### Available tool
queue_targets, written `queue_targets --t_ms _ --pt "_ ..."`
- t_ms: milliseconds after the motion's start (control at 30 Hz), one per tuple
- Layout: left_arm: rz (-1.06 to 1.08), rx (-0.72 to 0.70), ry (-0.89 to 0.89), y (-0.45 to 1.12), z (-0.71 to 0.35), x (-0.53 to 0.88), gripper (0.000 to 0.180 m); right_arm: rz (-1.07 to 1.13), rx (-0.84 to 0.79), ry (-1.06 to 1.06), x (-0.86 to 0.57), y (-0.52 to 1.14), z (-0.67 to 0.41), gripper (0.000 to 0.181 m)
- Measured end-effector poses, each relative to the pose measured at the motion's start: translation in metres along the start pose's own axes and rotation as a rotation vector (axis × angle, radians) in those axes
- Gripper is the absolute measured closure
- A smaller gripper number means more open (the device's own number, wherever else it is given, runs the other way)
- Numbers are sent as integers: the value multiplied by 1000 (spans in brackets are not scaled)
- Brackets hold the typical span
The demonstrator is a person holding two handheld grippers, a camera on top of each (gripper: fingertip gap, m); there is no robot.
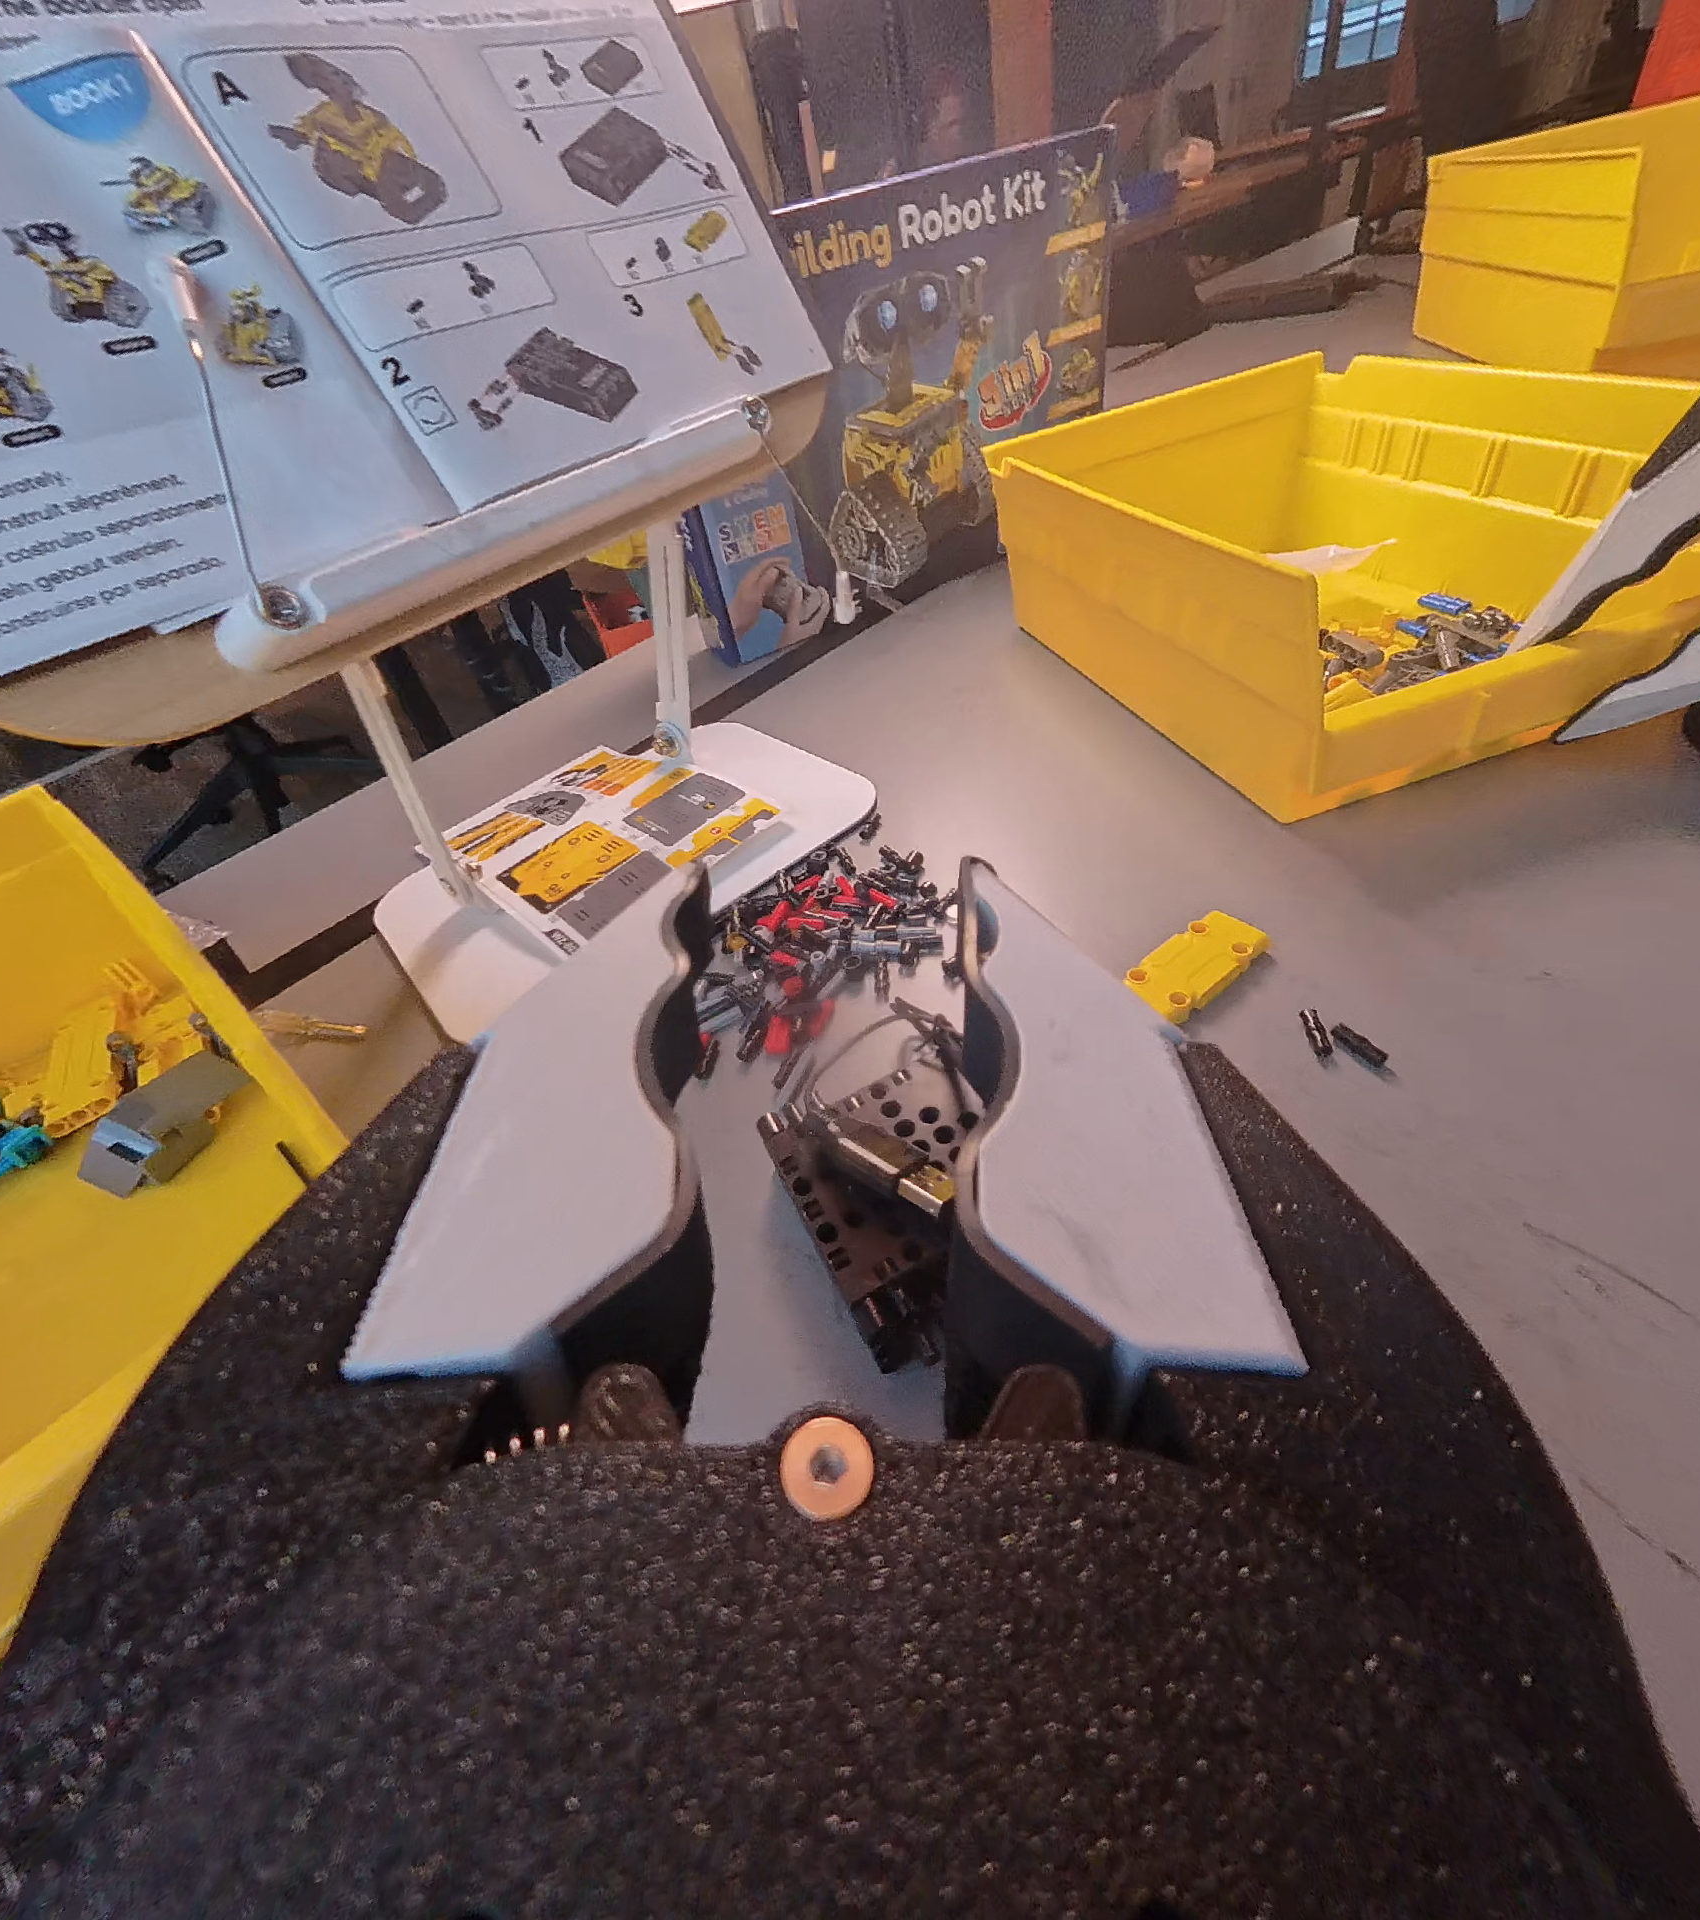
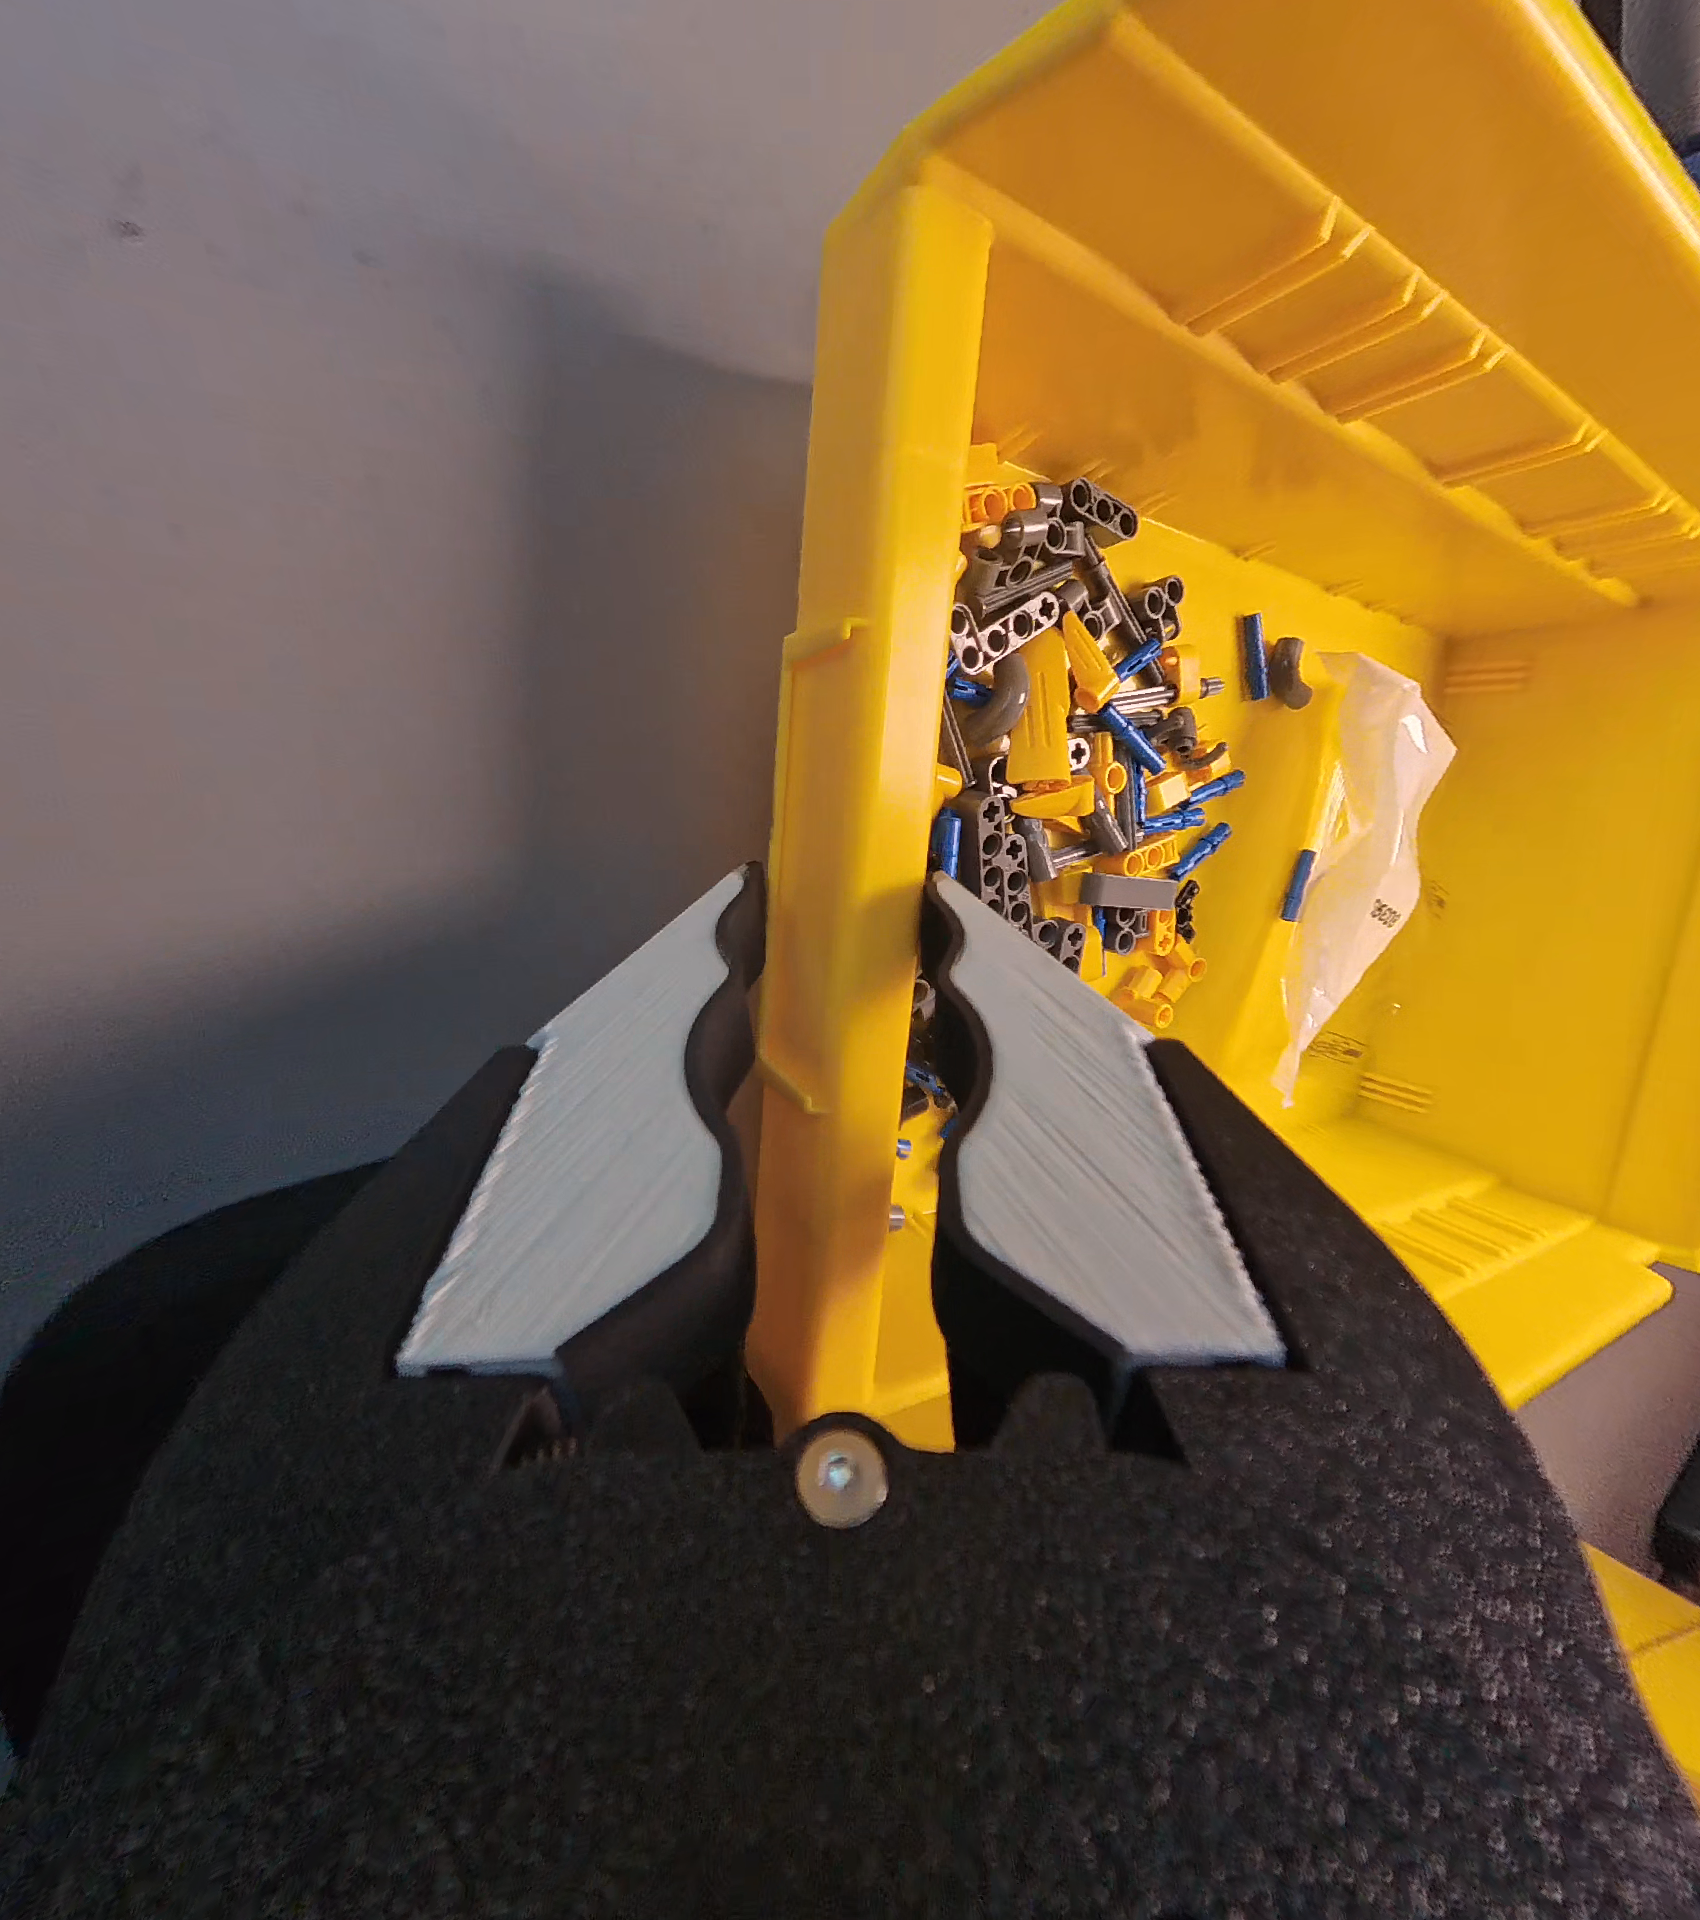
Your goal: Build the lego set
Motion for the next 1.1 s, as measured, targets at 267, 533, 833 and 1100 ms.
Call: queue_targets --t_ms 267,533,833,1100 --pt "8 15 -21 8 3 -10 128 53 -89 62 17 -21 -24 153" --pt "-61 29 -106 17 11 -12 120 -73 -233 144 19 -31 -22 147" --pt "82 123 -48 36 10 -46 115 -219 -427 445 -76 -82 -3 154" --pt "234 129 15 32 8 -50 120 -237 -392 96 -62 -41 -28 175"
Point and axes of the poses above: each gripper's, where its closed fingertips meet, y out along the fingers, z out of its underside, x = y × z across the jaws, the point moved 2 cm from there along -y, back along the fingers, and after that the axes turned 15 degrees about z, right-handed, at the moved point
